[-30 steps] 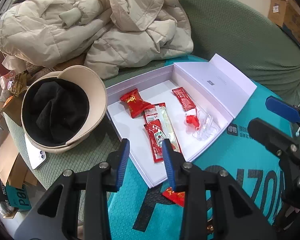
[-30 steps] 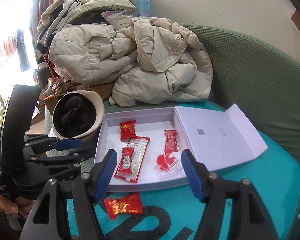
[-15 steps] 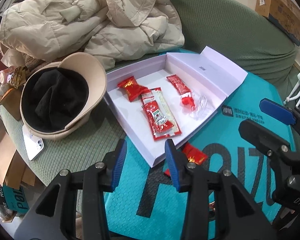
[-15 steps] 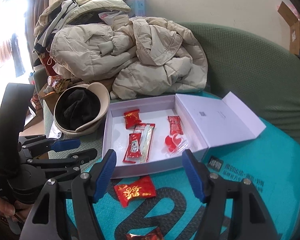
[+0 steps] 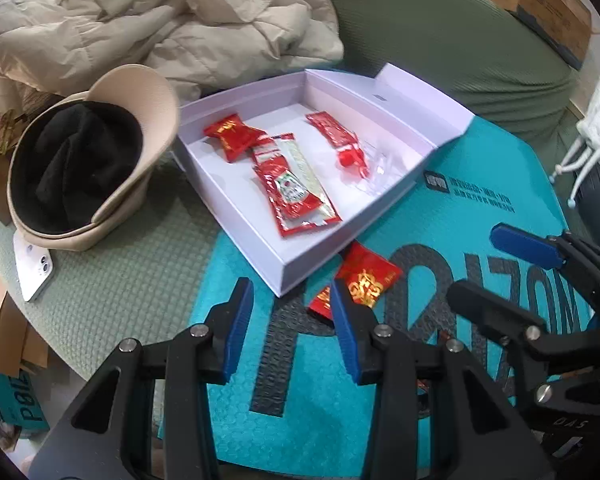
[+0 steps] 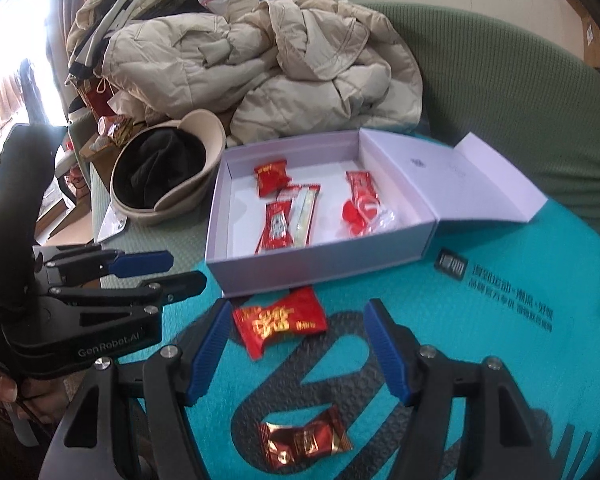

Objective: Organize objects
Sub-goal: 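Withdraw both grippers from the box toward the candies on the teal mat, then grasp the dark red chocolate with the right gripper while the left grasps the red candy packet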

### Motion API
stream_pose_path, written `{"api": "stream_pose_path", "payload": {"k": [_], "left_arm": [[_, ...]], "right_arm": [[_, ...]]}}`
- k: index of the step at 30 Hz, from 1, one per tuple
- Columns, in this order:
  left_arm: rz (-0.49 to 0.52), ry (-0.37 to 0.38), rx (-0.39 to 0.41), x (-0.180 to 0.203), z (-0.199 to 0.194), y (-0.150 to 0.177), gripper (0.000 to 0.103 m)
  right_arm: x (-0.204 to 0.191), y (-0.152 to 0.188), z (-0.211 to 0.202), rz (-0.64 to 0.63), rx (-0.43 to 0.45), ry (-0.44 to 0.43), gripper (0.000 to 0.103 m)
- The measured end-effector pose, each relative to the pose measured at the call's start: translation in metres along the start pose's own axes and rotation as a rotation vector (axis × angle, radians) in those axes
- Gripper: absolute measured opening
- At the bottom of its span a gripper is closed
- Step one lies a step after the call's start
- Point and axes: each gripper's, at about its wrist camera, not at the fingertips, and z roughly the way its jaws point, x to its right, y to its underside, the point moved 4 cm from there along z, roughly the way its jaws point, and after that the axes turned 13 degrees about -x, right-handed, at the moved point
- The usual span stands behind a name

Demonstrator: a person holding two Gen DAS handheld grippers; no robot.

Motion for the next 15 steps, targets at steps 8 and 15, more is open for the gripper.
{"api": "stream_pose_path", "payload": {"k": [8,15], "left_arm": [[0.043,0.042,-0.029,0.012,0.017,0.014,0.038],[0.093,0.055,-0.020,0.023,0.022,0.020,0.038]], "right_arm": [[-0.001,0.030,0.019,-0.025,-0.073,-0.042,0.070],[0.002,0.060,0.038,-0.037,-0.147,-0.055,0.076]]}}
